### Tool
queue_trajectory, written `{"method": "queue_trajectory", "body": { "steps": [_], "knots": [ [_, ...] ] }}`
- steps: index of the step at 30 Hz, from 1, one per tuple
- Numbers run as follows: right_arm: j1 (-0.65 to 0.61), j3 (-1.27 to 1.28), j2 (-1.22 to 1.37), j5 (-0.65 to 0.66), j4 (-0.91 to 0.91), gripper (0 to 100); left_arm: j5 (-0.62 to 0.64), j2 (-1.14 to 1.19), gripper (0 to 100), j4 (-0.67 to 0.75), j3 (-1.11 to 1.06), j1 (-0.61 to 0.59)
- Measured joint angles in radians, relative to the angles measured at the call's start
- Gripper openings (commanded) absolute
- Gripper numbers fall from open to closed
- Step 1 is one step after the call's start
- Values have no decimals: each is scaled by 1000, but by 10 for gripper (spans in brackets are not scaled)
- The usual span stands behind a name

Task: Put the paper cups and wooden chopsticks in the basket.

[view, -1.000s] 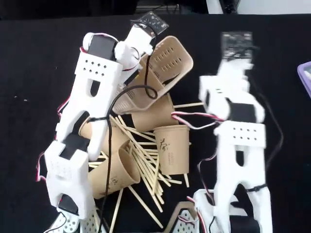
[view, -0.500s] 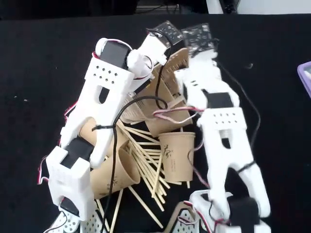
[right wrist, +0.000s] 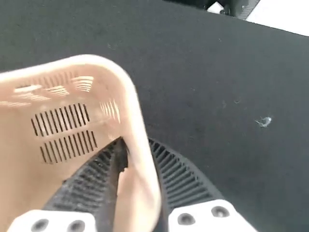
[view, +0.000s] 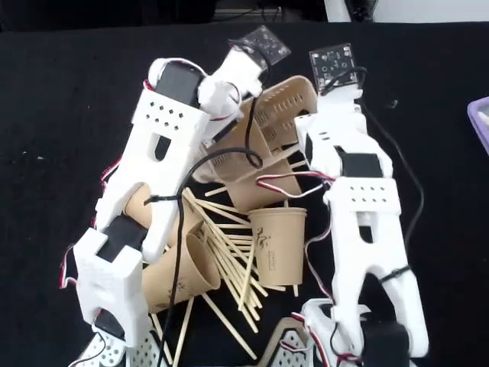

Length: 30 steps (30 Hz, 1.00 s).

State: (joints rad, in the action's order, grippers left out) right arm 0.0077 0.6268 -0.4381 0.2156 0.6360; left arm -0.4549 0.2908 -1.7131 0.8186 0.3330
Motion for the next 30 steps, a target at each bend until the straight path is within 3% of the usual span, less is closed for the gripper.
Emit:
{"method": "queue_trajectory", "body": {
  "steps": [3,8,11,18,30],
  "knots": [
    [-8,40,-9,-18,-48,11,110,-2,238,0,101,-29],
    [2,94,-8,-41,-123,11,391,-17,238,0,264,-117],
    [5,100,-8,-86,-132,11,473,-18,236,-6,316,-169],
    [3,80,0,-104,-132,11,497,-43,191,-44,270,-215],
    [5,-210,233,-109,35,11,497,-270,174,11,-275,-213]
  ]
}}
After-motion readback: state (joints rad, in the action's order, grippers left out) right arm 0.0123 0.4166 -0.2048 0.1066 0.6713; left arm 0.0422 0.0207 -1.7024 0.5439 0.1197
